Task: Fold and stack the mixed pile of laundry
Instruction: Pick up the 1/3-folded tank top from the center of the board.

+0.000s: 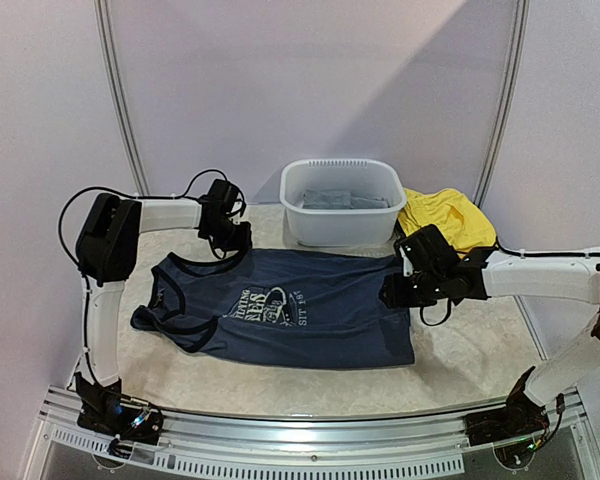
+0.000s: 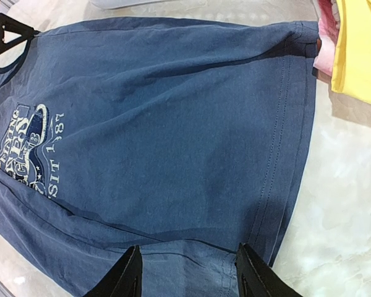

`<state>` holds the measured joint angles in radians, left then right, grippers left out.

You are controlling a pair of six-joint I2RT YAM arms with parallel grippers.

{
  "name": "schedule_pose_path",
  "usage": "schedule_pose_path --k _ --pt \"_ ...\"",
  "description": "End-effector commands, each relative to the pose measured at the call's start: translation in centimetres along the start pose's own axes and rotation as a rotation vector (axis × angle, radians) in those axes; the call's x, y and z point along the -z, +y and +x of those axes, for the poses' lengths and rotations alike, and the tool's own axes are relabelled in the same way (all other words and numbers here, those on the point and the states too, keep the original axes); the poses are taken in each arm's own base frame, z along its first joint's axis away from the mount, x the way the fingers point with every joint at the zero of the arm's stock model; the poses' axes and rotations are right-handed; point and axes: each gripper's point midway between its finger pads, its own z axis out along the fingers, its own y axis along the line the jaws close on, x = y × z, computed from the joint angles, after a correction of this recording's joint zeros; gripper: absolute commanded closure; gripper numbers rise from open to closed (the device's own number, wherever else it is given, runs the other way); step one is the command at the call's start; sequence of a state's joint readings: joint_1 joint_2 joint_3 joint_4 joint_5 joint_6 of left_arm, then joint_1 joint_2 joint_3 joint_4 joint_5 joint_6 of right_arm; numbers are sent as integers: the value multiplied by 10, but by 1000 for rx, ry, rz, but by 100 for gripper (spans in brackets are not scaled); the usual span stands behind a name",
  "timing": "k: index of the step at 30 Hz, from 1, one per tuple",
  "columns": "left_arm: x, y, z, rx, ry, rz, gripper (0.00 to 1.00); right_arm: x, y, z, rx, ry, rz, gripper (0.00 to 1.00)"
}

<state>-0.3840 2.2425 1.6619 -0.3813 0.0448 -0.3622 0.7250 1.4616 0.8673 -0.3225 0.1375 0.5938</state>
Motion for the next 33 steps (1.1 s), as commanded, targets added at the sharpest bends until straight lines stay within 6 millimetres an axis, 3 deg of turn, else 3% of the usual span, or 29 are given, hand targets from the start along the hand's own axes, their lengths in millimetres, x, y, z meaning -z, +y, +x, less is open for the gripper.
schedule_pose_path --k 1,4,7,8,13,18,23,33 --pt "-9 -4 16 13 58 -15 71 3 -9 3 -13 1 25 47" --pt "-10 0 16 26 56 -44 74 3 -10 4 -14 -1 23 47" --pt "-12 -3 13 27 45 -30 97 5 -10 4 -15 -4 23 48" --pt "-12 -8 13 25 44 -9 100 5 -10 4 -15 -5 25 47" --pt "7 -28 11 -11 10 43 100 8 -14 0 -23 -29 41 47" --pt "31 -36 17 -19 -15 76 100 7 -15 -4 -35 -41 53 47" --pt "48 -37 29 -42 -18 83 100 5 -17 -9 -47 -53 65 45" --pt "72 -35 63 -80 -12 79 100 -2 -24 -29 -133 -63 47 31"
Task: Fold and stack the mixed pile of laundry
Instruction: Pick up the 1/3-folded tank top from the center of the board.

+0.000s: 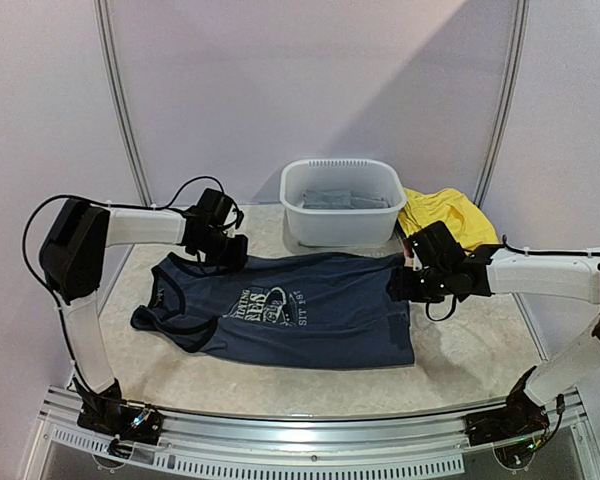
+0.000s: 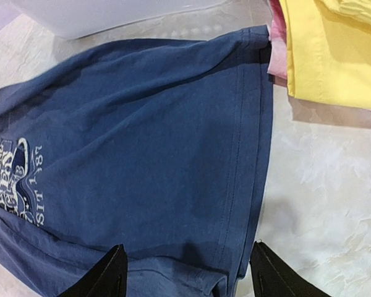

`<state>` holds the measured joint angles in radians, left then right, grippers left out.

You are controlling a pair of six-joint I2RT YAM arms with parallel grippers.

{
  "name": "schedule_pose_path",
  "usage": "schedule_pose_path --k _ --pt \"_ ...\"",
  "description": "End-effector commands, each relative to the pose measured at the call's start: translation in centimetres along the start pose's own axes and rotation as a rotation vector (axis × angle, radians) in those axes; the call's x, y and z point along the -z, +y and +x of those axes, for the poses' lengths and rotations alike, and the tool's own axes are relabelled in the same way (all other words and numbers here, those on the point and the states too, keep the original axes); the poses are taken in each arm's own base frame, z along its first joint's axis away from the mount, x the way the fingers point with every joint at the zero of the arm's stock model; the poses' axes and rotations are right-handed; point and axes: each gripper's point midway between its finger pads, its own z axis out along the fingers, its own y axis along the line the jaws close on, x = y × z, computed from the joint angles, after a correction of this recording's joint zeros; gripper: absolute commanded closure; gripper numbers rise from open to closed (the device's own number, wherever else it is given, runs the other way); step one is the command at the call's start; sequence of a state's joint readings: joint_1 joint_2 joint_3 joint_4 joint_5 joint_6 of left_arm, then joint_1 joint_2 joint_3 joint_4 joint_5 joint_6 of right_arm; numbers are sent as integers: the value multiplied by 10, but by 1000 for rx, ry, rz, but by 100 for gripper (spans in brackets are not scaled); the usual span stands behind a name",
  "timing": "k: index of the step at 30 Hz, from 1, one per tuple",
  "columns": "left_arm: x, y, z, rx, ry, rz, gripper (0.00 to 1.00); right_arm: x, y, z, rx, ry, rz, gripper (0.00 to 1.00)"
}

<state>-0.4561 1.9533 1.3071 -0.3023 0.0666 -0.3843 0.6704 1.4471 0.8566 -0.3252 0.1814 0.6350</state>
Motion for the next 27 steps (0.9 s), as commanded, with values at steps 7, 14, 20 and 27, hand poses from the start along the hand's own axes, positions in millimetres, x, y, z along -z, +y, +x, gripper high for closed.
schedule_pose_path --k 7,14,20,27 --pt "22 -7 32 -61 -18 -3 100 -17 9 -36 -96 -8 -63 28" --pt "48 -1 45 -59 -65 -9 100 -30 19 -47 -84 7 -64 28" --pt "53 8 52 -57 -96 -30 100 -42 18 -53 -107 16 -78 28" --pt "42 12 62 -55 -77 -39 100 -71 13 -61 -152 43 -67 35"
